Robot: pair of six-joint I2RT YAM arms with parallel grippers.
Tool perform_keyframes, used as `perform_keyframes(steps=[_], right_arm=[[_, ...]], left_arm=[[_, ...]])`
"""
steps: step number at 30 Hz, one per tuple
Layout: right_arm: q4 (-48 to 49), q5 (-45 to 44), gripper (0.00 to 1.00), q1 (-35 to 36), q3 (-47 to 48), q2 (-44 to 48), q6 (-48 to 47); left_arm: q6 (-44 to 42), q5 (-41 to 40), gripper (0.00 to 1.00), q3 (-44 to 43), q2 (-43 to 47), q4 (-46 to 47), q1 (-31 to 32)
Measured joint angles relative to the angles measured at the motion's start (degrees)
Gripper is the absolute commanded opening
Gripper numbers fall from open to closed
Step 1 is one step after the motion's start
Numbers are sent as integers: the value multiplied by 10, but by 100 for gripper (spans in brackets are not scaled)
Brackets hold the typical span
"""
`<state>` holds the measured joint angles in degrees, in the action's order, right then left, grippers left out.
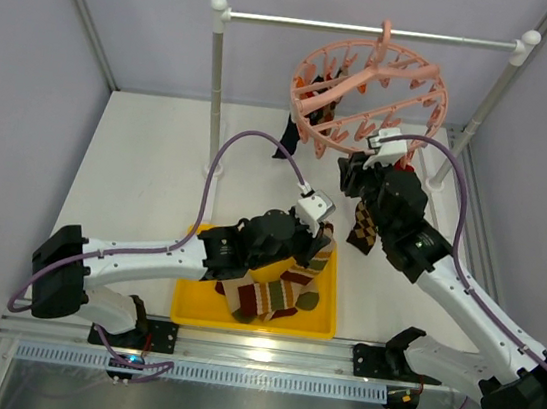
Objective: Remove the socks clipped to the hanger
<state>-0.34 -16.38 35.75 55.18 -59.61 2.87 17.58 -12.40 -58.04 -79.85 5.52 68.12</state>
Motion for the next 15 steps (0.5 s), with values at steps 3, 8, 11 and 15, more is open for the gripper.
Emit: perform_keyframes(steps=[3, 8, 11, 15], right_arm=[[9, 5, 4, -3, -7, 1, 3], [12, 13, 55, -7, -12, 11, 5], [11, 19, 81, -7, -13, 17, 9], [6, 23, 86, -7, -18, 27, 8]], left_arm=[[0, -1, 0, 0, 0, -1, 0], [2, -11, 0, 8, 6, -4, 0], [1, -19, 0, 28, 29, -13, 0], [-6, -20, 0, 80, 95, -24, 0]])
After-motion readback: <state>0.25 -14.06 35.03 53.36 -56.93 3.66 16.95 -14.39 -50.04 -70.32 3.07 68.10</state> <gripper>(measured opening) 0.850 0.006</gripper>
